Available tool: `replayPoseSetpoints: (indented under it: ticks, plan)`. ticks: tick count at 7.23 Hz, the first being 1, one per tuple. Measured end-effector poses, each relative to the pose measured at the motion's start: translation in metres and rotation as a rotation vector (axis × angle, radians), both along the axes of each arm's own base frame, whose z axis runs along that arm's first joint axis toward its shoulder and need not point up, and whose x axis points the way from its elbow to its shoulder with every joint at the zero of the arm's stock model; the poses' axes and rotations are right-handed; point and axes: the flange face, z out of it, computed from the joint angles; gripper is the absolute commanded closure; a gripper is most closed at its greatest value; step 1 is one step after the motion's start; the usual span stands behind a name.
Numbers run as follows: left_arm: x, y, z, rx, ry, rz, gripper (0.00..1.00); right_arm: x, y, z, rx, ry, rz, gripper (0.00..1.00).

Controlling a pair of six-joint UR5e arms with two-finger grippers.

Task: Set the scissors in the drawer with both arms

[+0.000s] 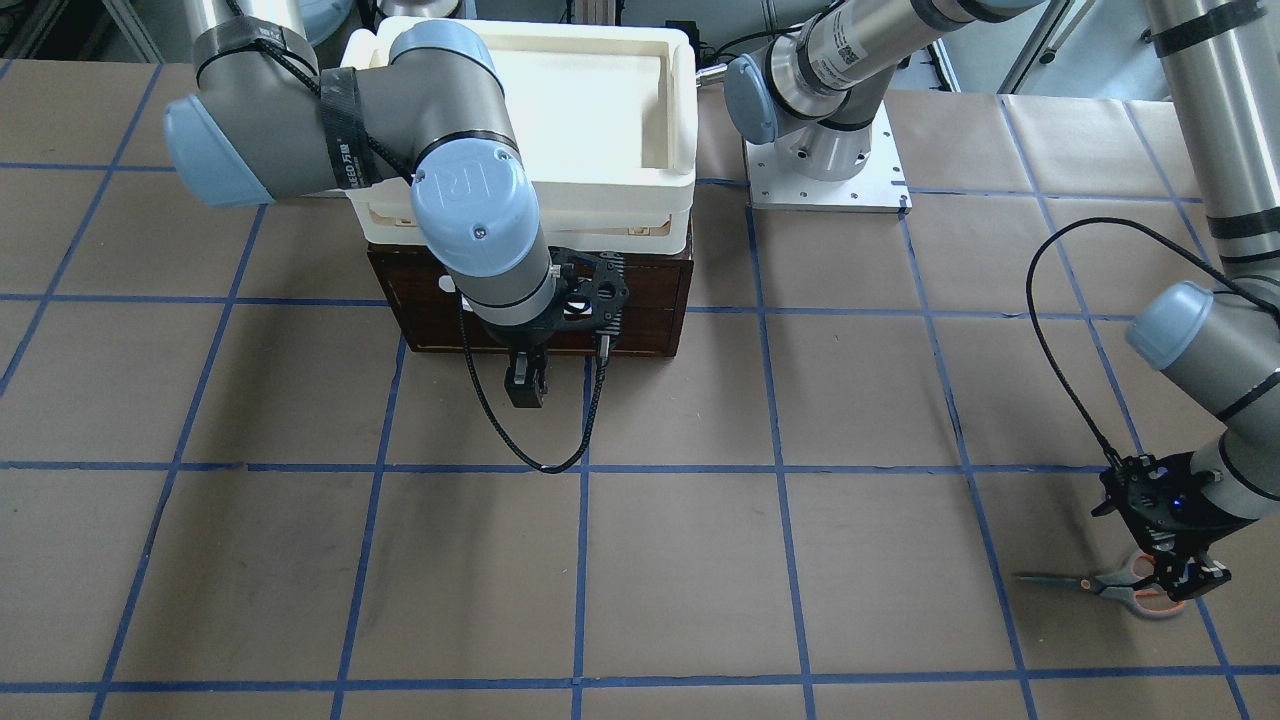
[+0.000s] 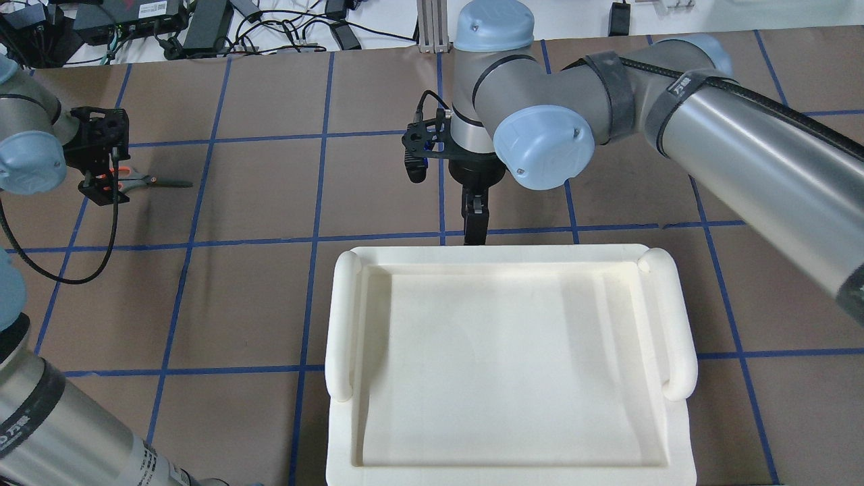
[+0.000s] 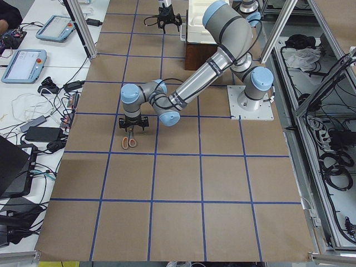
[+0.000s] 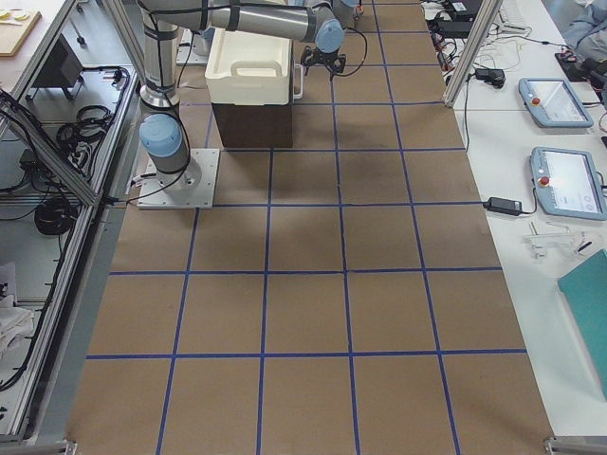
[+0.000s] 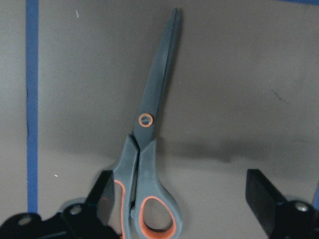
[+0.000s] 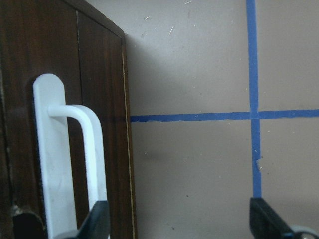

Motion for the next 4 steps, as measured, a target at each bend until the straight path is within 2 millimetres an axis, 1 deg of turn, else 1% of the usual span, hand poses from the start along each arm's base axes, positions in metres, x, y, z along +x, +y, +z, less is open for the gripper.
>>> replayPoseSetpoints:
  ticks: [2, 4]
  plan:
    - [0.008, -0.009, -0.012, 0.003, 0.006, -0.013, 0.07, -0.003, 0.006, -0.004, 0.048, 0.027, -0.022, 0.00]
    - [0.009, -0.012, -0.021, 0.007, 0.010, -0.029, 0.07, -0.004, 0.009, -0.008, 0.078, 0.050, -0.041, 0.00]
